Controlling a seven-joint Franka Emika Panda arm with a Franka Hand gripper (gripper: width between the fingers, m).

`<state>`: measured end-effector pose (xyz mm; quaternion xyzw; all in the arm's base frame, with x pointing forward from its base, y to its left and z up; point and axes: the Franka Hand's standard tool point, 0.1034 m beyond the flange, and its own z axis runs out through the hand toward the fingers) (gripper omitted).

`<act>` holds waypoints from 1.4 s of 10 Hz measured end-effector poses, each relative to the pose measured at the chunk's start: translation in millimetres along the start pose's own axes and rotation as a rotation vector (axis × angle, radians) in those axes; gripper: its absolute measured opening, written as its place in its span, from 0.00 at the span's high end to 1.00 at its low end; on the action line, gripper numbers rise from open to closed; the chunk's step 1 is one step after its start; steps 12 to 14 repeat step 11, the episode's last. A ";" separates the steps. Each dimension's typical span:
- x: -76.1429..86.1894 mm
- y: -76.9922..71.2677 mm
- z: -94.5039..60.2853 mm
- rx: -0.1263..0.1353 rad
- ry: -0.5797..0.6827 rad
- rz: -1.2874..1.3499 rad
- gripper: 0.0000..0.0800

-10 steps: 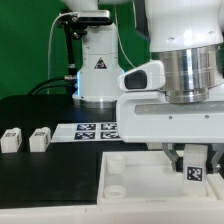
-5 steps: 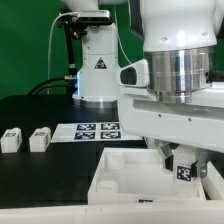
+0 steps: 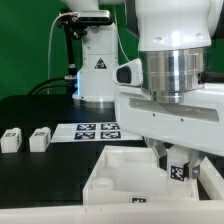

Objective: Assemble one leg

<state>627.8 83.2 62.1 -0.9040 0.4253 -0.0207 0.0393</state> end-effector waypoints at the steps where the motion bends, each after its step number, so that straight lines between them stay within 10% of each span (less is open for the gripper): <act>1: -1.3 -2.1 -3.3 0.005 -0.003 0.001 0.52; 4: -9.6 -14.3 -19.6 0.031 0.000 -0.011 0.22; 14: -9.6 -12.7 -16.6 0.026 -0.001 -0.011 0.19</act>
Offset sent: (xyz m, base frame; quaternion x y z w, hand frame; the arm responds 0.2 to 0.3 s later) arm -0.0085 0.0163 0.0219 0.0102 -0.0110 0.0229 0.9996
